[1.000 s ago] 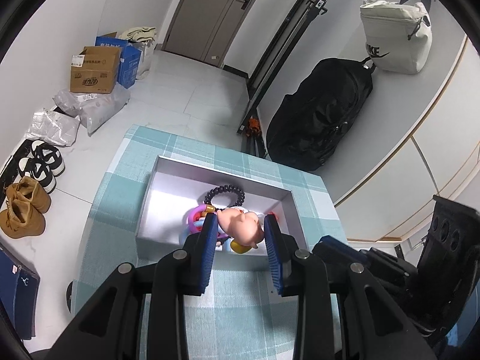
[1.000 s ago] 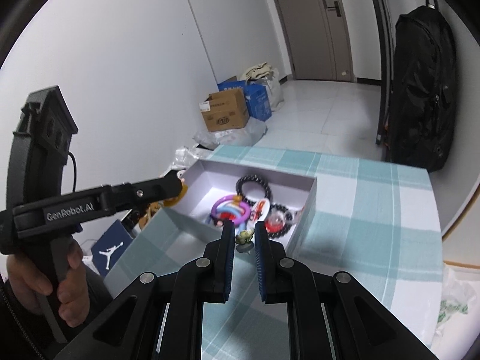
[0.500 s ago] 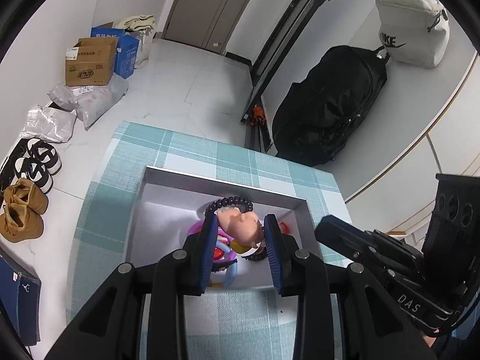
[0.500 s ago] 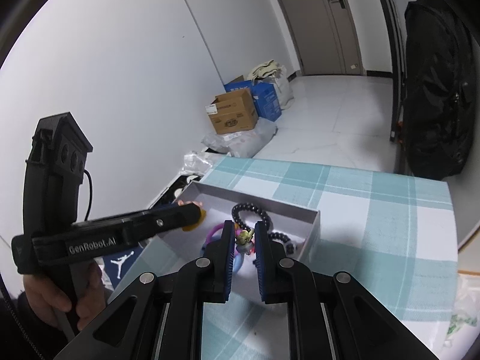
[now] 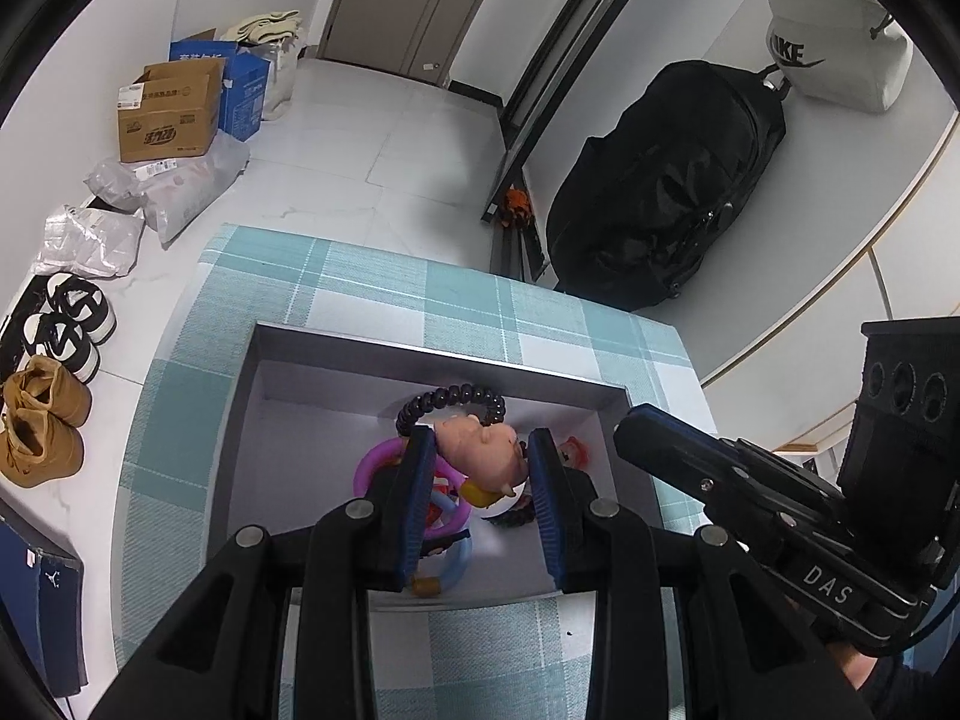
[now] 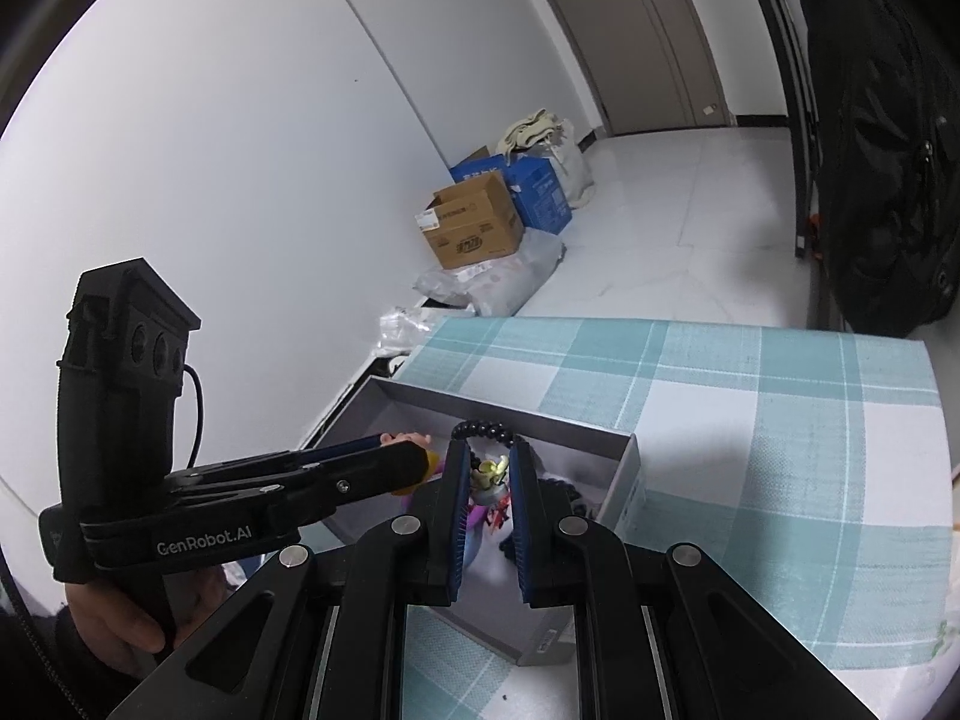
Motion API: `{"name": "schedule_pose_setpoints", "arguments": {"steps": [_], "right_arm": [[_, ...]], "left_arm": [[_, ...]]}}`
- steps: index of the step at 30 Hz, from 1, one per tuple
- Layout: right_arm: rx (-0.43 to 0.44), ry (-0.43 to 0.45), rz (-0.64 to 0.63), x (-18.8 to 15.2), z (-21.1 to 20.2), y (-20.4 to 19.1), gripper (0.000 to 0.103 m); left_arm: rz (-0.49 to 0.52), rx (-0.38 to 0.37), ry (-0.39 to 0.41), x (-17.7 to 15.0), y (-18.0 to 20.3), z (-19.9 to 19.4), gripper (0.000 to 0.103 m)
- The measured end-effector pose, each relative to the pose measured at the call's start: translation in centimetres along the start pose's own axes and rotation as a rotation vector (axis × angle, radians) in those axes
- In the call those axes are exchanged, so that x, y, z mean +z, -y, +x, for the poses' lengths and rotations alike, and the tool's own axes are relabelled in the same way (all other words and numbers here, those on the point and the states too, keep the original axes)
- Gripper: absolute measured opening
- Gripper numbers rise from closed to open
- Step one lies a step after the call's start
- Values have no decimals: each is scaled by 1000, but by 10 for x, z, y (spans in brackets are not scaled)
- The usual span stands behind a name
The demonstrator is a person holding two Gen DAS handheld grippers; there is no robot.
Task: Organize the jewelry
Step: 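Lower the pink doll and yellow figurine into the silver box and open both grippers, then withdraw both grippers from the box back over the table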
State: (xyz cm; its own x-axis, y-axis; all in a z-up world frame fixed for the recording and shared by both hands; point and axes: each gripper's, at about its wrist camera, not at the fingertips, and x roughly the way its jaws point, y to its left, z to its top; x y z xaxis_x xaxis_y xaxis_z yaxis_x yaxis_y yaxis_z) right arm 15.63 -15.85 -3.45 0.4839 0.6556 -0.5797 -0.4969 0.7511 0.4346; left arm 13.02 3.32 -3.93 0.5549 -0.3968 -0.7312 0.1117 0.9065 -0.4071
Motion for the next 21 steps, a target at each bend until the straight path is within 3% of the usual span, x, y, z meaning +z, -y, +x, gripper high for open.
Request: {"name": "schedule_pose_setpoints", "arguments": {"steps": [7,9,10,11,15,21], "right_arm": [[-1,5,-13,0,1,-1,17],[4,12,-22,0,-2,-2,33],[2,23,-25,-1,-5,-2,38],[5,39,-25,-2,-9,-3,46],[-7,102,-41,-4,-24,-8,62],[-29,144,-72,-12,-40,-17,78]], "left_arm": [[-12,-5,-6,2,-1,1,27],[-14,-4,-4,2,-1,0,39],[-13,-7,3,2,-1,-3,52],[-12,-13,13,1,0,-5,57],[23,6,73,-2,6,-19,58],[78,133,157,-12,12,-34,58]]}}
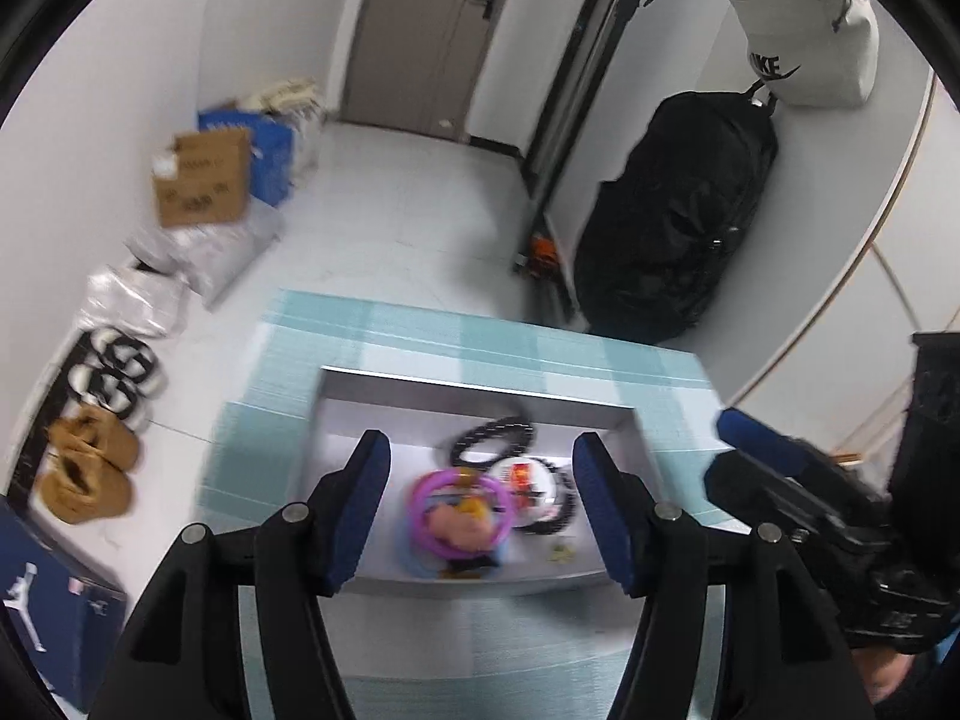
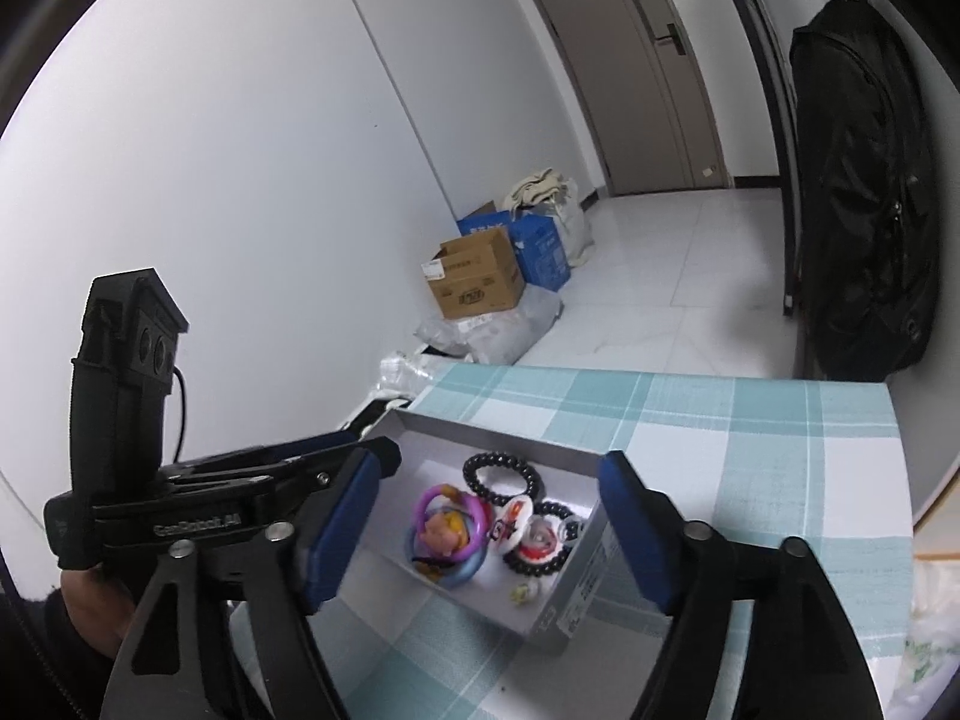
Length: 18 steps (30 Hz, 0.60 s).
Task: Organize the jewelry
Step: 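Withdraw both grippers from the box back over the table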
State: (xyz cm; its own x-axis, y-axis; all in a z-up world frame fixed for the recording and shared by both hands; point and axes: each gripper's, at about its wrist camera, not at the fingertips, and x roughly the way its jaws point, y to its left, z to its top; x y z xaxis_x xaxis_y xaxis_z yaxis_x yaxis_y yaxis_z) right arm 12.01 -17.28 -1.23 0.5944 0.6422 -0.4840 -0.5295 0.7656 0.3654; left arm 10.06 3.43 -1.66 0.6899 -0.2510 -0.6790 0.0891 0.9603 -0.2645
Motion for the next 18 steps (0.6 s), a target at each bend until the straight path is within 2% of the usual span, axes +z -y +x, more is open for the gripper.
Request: {"name": "schedule_pose_setpoints", "arguments": {"steps": [4,7,14,18], "right_arm": [[-2,21,-24,-6,-9,-7,81],[-18,49,-47,-10,-18,-14,85],[-40,96,-55,-15,-37,-20,90],[-50,128,-72,-18,-46,-26,96]], "left_arm": [[10,42,52,-5,0,-12,60],[-14,53,84,-8,-2,-22,69],[-4,72,126,-17,5,-37,70],[30,120,159,-22,12,-45,71]]}}
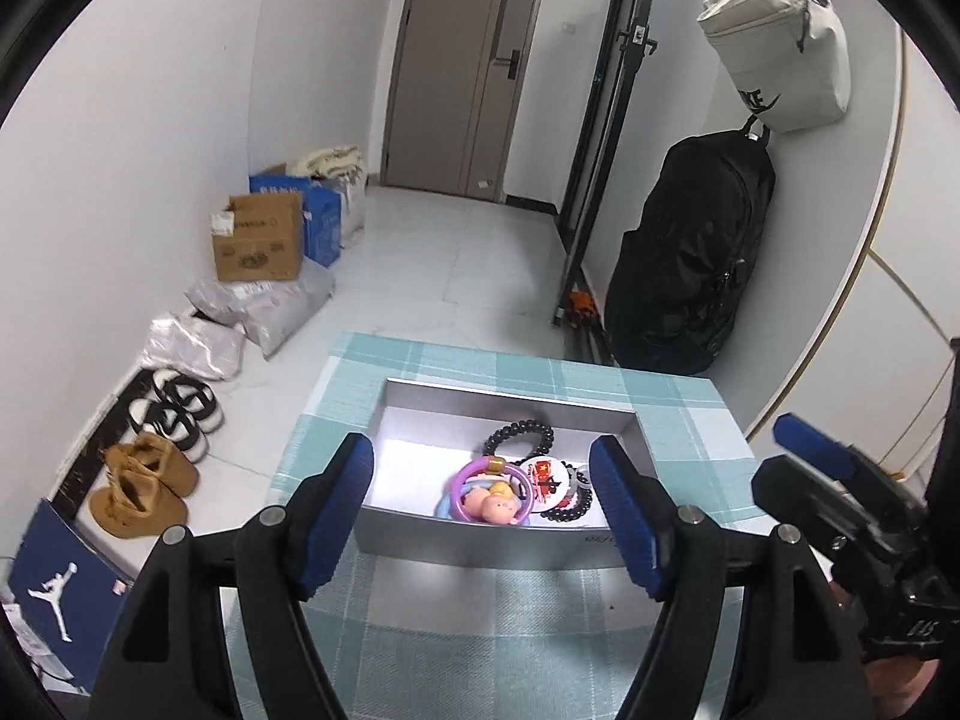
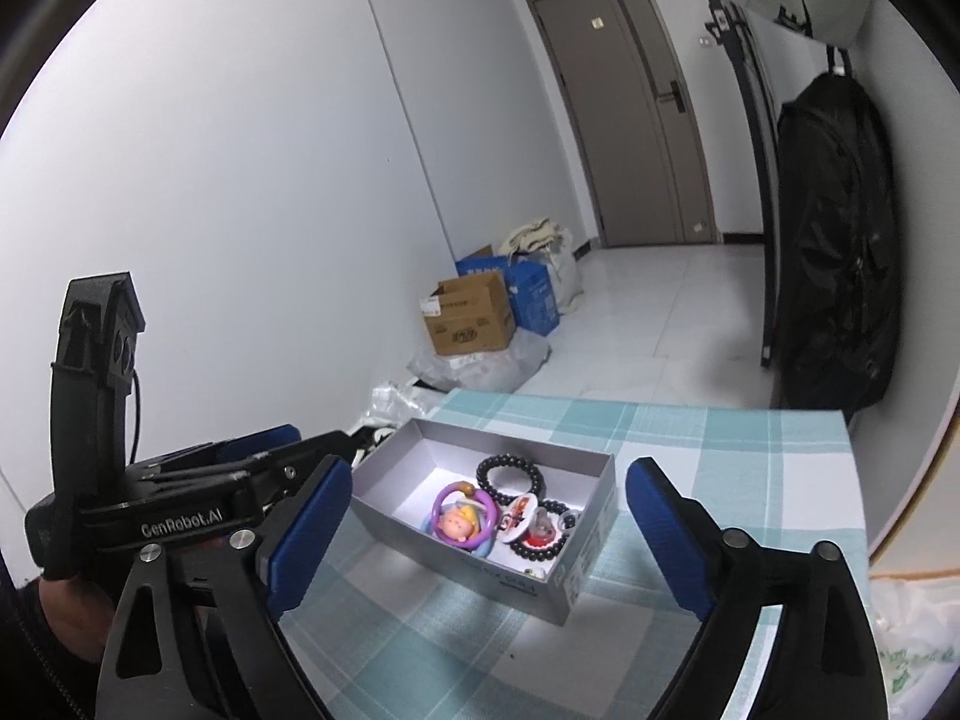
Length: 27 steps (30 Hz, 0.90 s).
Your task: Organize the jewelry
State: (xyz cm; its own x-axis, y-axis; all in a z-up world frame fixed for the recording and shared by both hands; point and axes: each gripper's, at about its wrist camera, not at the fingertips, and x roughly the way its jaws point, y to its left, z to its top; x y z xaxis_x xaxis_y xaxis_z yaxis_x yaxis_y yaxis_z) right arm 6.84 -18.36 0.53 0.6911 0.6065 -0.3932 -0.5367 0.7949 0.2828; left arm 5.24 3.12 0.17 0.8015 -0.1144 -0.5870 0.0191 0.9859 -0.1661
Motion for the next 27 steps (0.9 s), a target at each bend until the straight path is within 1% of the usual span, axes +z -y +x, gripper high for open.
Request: {"name": "schedule_pose_setpoints", "arguments": {"steps": [2,5,11,15,22,27], "right_arm": [[-9,16,-13,-1,-5,-2,97],[-20,15,-24,-6,-9,-5,98],[-46,20,-60,-15,-17,-8,101],[-51,15,-58,-18,-17,-7,102],[-53,8,-57,-21,-18,-8,103],[-56,9,-60,-22,-19,-8,103]], "left_arm": [[6,9,10,-2,2,-4,71],[3,17,24,-5,2,-9,71],[-10,27,17,-14,0,-14,71],[7,28,29,-14,4,-16,71],[-3,34,32,-16,3,-18,71],[8,42,37,-17,3,-19,71]]}}
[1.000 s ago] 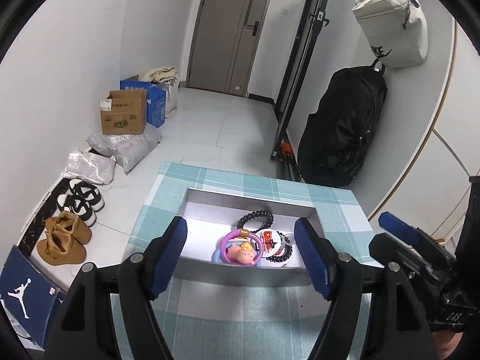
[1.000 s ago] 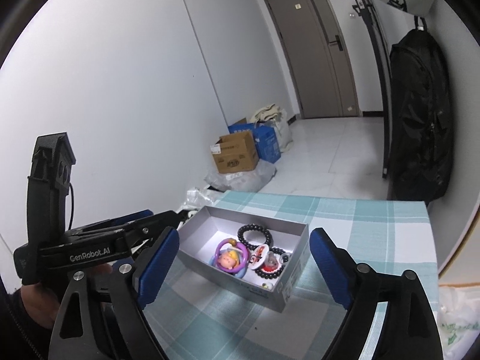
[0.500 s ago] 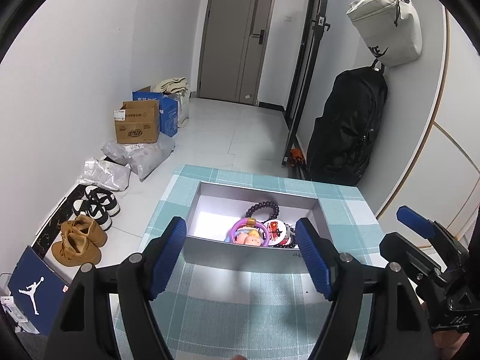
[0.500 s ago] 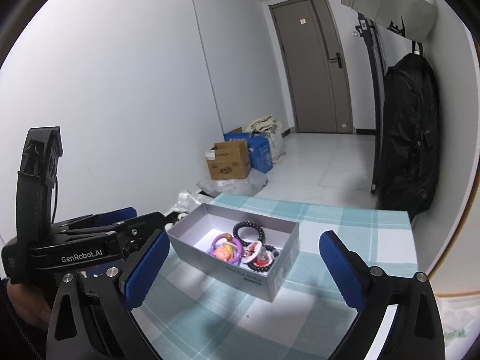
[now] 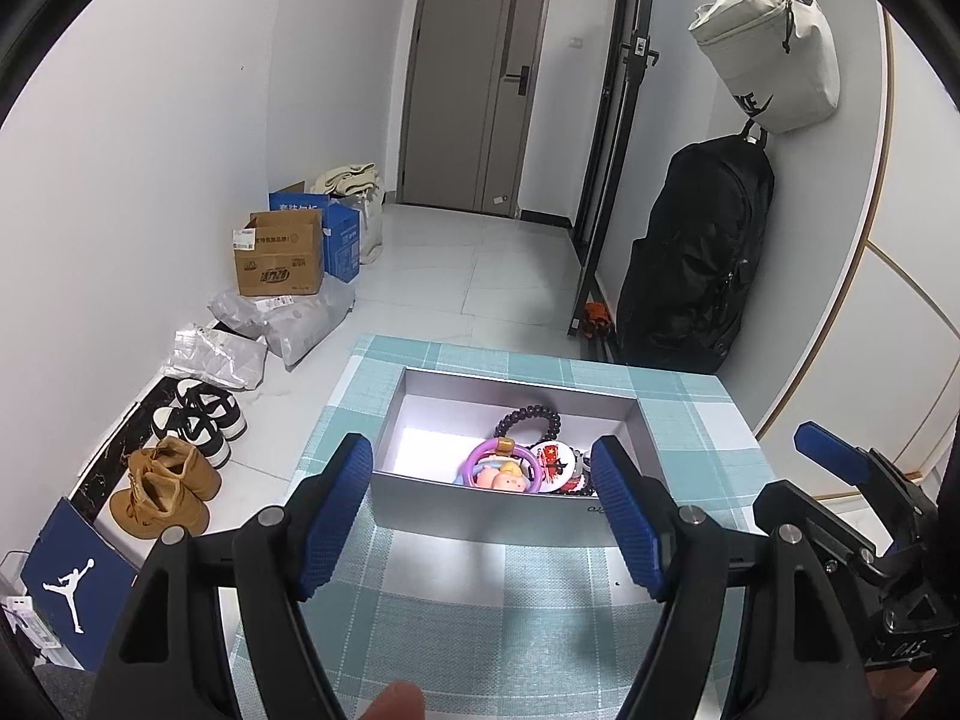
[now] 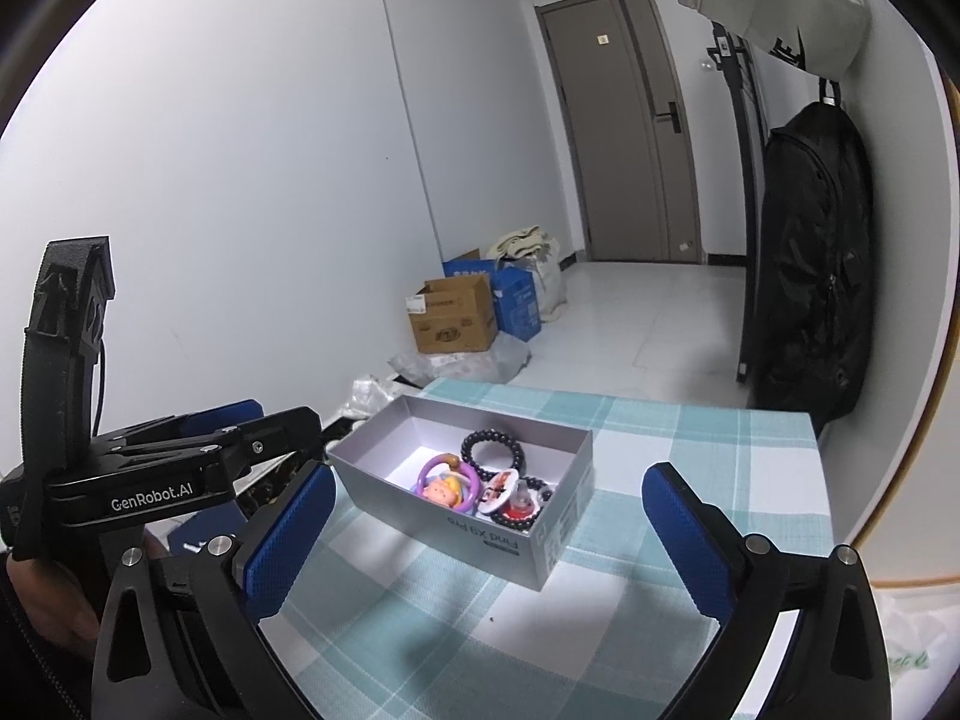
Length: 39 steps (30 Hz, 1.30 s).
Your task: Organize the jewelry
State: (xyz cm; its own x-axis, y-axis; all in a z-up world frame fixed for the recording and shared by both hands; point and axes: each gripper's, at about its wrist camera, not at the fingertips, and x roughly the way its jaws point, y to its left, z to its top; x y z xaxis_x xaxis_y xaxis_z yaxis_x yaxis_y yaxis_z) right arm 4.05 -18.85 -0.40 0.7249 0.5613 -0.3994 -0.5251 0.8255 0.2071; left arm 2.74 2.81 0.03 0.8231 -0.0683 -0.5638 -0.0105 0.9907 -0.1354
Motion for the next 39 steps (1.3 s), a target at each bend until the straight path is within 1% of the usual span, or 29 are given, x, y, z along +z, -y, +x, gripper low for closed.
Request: {"name": "schedule_pose_setpoints", "arguments": {"steps": [12,22,39], "right_arm": [[-4,-1,2,0,-2,0,103],[-4,-6,3,1,-1,1,103],[-1,-13,3,-1,-1,1,103]], "left_arm": [[15,-6,-6,-1,4,0,71],[21,-12,7,-2,3,-2,71],[10,-18,-3,-1,1,-1,71]]}}
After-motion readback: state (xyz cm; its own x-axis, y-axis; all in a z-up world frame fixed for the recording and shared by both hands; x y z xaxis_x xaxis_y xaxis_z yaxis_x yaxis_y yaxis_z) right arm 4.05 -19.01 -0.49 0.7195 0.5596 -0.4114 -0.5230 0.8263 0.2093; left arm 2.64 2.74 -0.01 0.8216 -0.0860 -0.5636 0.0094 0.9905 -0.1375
